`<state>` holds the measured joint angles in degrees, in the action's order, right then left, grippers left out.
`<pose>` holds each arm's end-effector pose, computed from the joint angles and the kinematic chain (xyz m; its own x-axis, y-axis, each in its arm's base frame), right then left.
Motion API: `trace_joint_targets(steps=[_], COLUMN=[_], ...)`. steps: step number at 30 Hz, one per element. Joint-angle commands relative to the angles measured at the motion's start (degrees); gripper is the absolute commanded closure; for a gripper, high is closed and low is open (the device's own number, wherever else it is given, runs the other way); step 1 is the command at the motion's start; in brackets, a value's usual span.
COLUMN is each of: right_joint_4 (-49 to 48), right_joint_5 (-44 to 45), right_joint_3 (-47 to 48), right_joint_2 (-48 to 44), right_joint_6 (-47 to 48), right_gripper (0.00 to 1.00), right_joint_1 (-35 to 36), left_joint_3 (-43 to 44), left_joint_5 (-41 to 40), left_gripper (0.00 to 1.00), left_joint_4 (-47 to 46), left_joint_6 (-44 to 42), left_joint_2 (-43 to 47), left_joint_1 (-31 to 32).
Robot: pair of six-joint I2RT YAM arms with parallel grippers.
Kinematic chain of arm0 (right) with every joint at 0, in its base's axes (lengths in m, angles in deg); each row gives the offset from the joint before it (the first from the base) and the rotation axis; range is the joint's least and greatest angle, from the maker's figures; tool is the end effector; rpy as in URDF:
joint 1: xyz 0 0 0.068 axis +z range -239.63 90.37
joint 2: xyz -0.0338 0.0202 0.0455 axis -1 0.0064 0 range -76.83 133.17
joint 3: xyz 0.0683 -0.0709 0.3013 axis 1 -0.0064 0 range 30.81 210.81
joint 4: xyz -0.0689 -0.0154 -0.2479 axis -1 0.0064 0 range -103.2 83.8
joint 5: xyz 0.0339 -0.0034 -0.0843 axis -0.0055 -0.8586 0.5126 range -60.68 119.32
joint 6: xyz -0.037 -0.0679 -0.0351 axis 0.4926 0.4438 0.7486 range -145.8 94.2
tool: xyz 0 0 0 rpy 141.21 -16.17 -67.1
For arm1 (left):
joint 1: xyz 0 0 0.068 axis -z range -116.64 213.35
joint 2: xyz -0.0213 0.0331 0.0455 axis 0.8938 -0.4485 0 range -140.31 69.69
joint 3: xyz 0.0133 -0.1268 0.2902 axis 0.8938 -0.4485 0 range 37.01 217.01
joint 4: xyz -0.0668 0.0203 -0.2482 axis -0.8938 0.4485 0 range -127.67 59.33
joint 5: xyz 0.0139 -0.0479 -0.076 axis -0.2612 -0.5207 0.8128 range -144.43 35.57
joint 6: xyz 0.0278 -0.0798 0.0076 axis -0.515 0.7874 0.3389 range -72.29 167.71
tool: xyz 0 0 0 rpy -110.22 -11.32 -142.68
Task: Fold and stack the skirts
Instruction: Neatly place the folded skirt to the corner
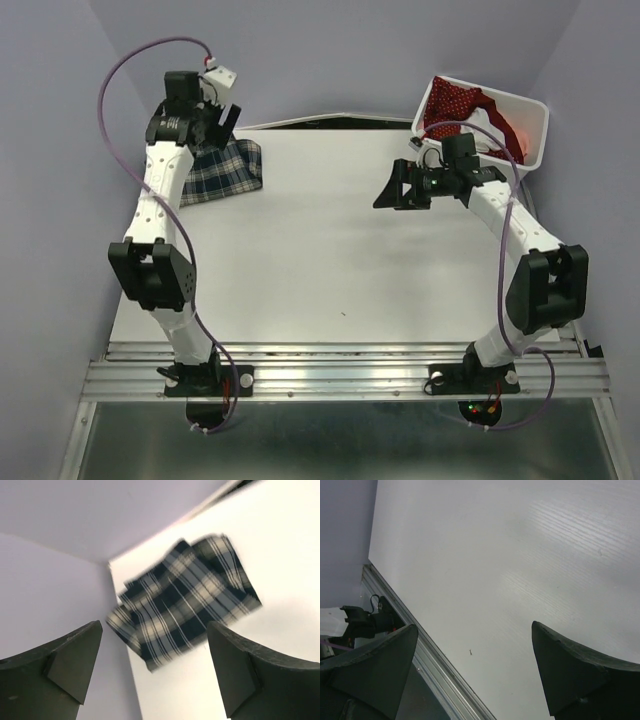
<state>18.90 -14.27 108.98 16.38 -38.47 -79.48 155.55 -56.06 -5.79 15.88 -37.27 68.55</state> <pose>0.3579 0.1164 0.3240 -0.8332 0.0122 -0.5528 -0.4167 0.6432 0.6424 0.4721 -0.0407 0.4651 -0.2598 0.5531 -0.7916 0.2366 0.8312 0.5031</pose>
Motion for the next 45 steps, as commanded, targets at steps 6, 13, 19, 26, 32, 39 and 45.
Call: trace_joint_targets(steps=[6,13,19,26,32,39,45], right_joint_4=[-2.9,-3.4,-3.4,-2.5,-2.2,-2.2,-2.2], right_joint_5=[-0.4,1.0,2.8,4.7,5.4,5.8,5.7], right_joint_3=[-1.1,-2.1,-3.3,-4.2,-4.0,-3.8,-3.6], right_joint_2=[-3.6,-3.2,-3.8,-4.4,-3.6,-2.2,-1.5], right_joint_6=[-1.6,-1.7,-1.2,-0.3,-0.2,0.0,-0.2], right_gripper=[0.00,0.00,0.00,0.00,0.00,0.00,0.00], right_joint_1=[-0.3,-0.3,-0.3,-0.3,-0.3,-0.3,-0.3], left_joint_3=[-33.4,-40.6,-38.0,-31.9,-27.2,-18.5,-11.2], left_joint_5=[5.9,7.3,7.9,10.0,12.0,14.1,13.9], left_gripper=[0.03,0.03,0.04,0.03,0.03,0.04,0.04], left_joint_4=[4.8,-1.0,-5.5,-8.8,-9.8,-9.7,-7.6], left_joint_6=[7.6,6.7,7.8,9.4,10.0,10.6,10.3], left_joint_2=[12.8,9.7,0.0,-7.7,-12.2,-18.7,-22.7], left_joint_1=[-13.6,-19.6,-20.7,-20.7,-20.7,-20.7,-20.7])
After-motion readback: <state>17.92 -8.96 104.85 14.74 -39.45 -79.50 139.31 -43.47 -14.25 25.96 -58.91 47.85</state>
